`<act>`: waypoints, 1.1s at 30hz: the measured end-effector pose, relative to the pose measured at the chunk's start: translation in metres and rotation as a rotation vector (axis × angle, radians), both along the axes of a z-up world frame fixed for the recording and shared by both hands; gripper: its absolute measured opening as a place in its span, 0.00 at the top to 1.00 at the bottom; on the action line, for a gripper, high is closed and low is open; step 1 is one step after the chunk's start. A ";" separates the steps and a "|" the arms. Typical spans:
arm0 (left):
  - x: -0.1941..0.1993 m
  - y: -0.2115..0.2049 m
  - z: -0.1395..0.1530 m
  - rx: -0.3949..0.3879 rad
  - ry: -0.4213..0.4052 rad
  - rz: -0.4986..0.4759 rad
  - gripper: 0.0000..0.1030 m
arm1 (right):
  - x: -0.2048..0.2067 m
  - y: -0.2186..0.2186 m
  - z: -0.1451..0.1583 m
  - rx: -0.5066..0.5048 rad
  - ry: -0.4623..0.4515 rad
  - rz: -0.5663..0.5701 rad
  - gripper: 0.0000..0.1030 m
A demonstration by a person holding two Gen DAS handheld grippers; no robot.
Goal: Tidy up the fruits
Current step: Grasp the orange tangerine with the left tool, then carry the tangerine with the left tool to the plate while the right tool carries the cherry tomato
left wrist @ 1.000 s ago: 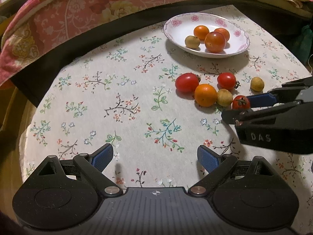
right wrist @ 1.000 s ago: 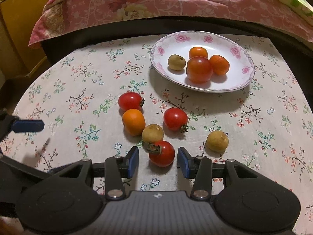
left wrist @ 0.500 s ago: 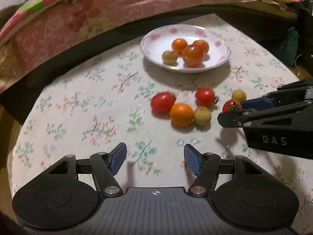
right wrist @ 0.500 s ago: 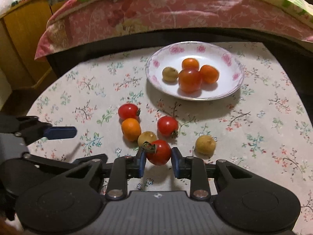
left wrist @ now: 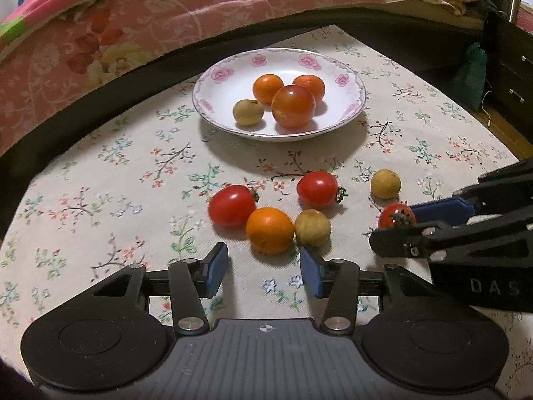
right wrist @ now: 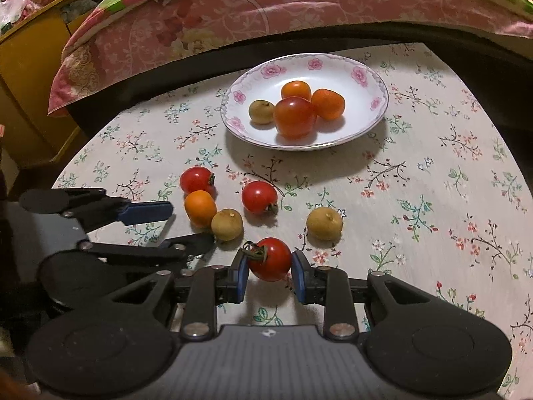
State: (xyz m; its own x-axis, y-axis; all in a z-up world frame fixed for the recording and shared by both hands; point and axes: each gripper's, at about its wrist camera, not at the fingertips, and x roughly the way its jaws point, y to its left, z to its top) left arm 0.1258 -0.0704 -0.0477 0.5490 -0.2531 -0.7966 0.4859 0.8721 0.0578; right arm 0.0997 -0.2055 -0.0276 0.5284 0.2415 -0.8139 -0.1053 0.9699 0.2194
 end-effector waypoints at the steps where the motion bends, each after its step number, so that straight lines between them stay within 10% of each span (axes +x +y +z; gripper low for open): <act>1: 0.001 -0.001 -0.001 -0.006 -0.002 0.000 0.45 | 0.000 -0.001 0.000 0.001 0.002 -0.001 0.74; 11: 0.009 -0.003 -0.002 -0.053 -0.002 0.016 0.61 | 0.000 -0.005 -0.003 0.008 0.021 -0.012 0.74; 33: -0.032 0.024 -0.002 -0.016 0.022 -0.042 0.53 | -0.009 0.011 -0.012 -0.064 0.013 0.091 0.73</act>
